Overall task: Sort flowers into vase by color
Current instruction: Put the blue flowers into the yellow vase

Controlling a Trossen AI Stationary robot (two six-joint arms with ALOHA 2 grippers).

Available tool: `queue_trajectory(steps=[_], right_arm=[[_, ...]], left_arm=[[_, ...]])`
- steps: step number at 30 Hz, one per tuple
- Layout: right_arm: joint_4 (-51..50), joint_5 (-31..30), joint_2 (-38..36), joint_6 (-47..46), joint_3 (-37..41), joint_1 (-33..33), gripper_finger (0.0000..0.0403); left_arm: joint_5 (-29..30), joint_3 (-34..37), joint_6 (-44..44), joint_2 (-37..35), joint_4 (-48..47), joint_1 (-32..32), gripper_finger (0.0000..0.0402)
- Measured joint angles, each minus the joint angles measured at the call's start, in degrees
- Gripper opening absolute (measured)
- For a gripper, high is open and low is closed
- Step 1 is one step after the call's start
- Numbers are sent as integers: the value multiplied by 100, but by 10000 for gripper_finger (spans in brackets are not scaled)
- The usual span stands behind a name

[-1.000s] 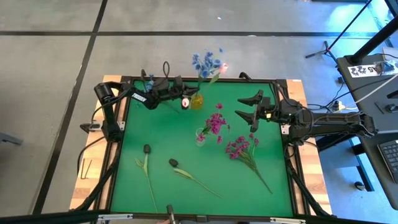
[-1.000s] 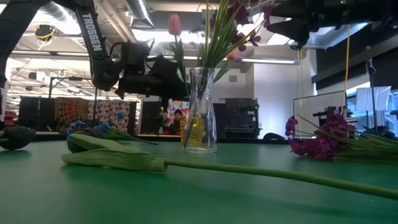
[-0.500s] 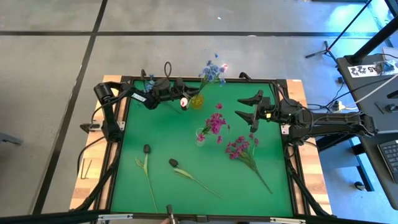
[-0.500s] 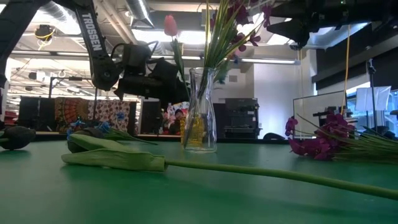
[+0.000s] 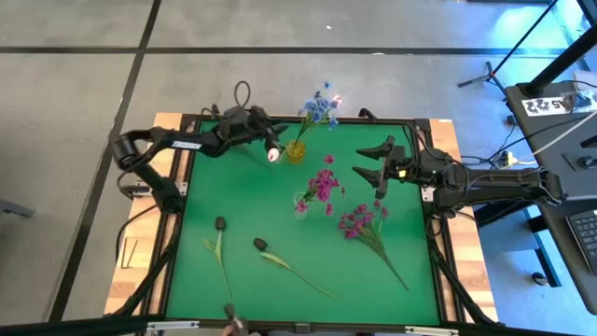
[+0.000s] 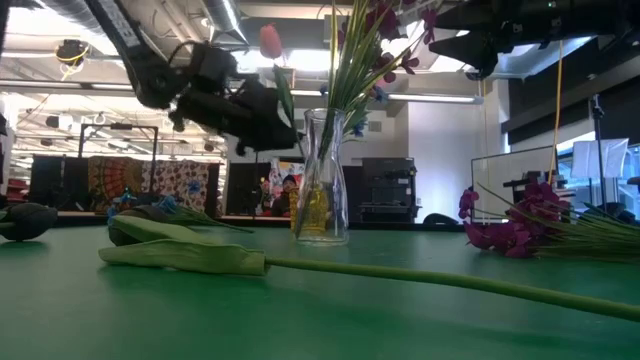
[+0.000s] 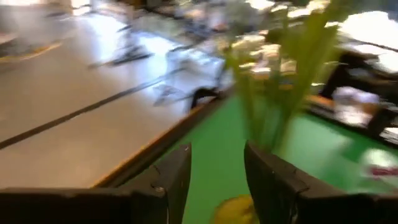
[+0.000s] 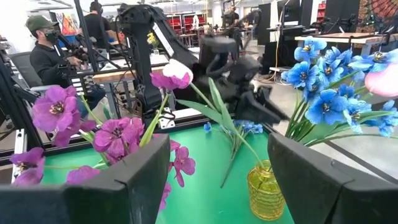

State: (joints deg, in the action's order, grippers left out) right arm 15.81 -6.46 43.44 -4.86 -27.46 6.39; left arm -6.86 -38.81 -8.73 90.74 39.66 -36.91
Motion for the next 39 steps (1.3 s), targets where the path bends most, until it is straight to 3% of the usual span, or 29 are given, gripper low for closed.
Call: queue_trajectory(steps=[4, 8, 13, 17, 26, 39], right_arm=[[-100, -2, 0, 2, 0, 0, 270], [-201, -45, 0, 24, 0, 0, 270], [-243, -51, 0, 65, 0, 0, 270], [-240, -54, 0, 81, 0, 0, 270], [-306, -61, 0, 87, 0, 0, 270], [-499, -63, -2, 368, 0, 0, 270]], left_arm=[[1169, 0, -616, -726, -1183, 6, 145], [1651, 0, -1467, -1423, -2520, 9, 140], [1683, 0, -2125, -1888, -3667, 160, 132], [1680, 0, -2136, -1863, -4017, 271, 129], [1680, 0, -3532, -1804, -4801, 447, 129], [1760, 2, -4648, -1746, -6303, 362, 129]])
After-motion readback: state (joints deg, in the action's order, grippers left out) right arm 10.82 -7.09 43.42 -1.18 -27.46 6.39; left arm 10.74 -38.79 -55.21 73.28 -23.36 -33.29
